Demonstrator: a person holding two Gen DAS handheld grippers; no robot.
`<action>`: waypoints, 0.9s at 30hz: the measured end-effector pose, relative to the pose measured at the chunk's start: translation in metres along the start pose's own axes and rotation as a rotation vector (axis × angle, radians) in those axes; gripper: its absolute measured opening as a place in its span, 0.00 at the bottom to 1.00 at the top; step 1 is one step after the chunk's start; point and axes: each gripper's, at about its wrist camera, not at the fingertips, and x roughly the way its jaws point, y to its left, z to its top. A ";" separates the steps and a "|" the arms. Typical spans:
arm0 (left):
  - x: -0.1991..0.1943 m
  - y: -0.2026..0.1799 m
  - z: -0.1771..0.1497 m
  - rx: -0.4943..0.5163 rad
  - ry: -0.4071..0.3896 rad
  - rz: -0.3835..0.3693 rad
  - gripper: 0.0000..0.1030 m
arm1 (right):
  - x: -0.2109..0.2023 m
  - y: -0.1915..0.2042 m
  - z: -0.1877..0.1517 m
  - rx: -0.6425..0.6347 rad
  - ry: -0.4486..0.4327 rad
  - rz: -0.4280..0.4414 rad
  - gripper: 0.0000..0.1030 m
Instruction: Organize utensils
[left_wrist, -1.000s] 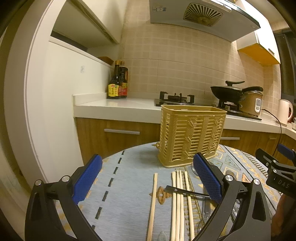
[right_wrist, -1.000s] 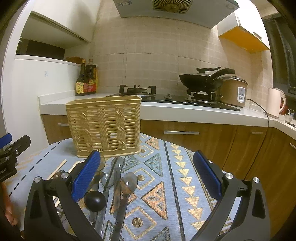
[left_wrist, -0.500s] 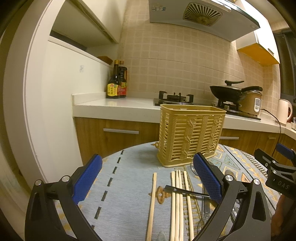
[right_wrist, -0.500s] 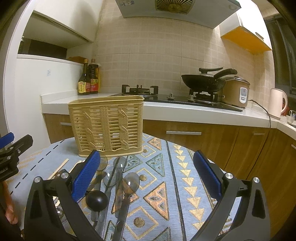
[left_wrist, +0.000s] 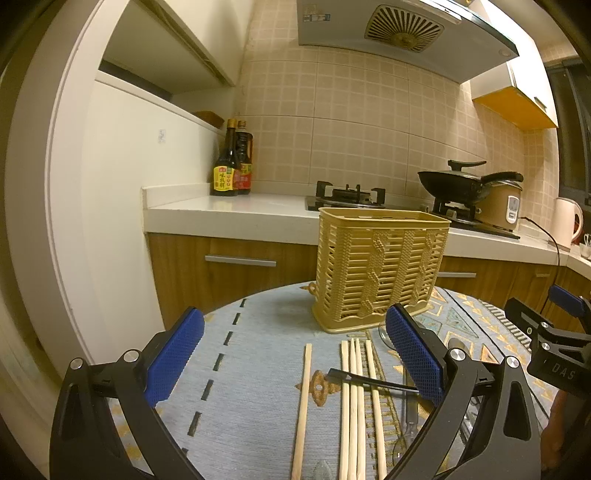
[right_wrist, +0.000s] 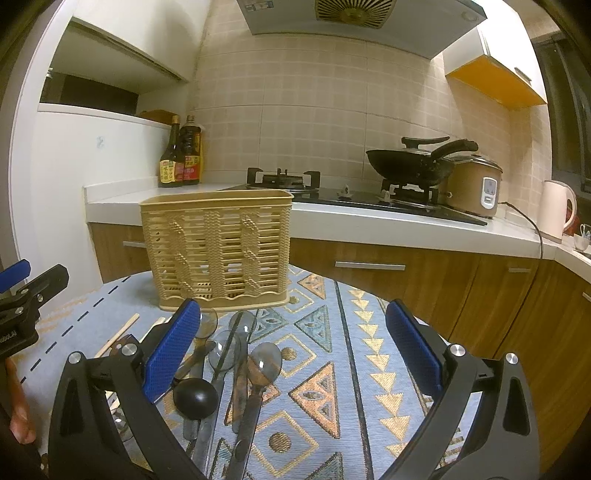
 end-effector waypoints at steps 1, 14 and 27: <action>0.000 0.000 0.000 0.000 0.000 0.000 0.93 | 0.000 0.000 0.000 0.001 0.000 0.000 0.93; 0.000 0.000 0.000 0.000 0.001 0.000 0.93 | 0.001 0.002 0.000 -0.003 0.006 -0.005 0.93; 0.000 0.000 0.000 0.000 0.003 -0.001 0.93 | 0.001 0.002 0.000 -0.005 0.008 -0.006 0.93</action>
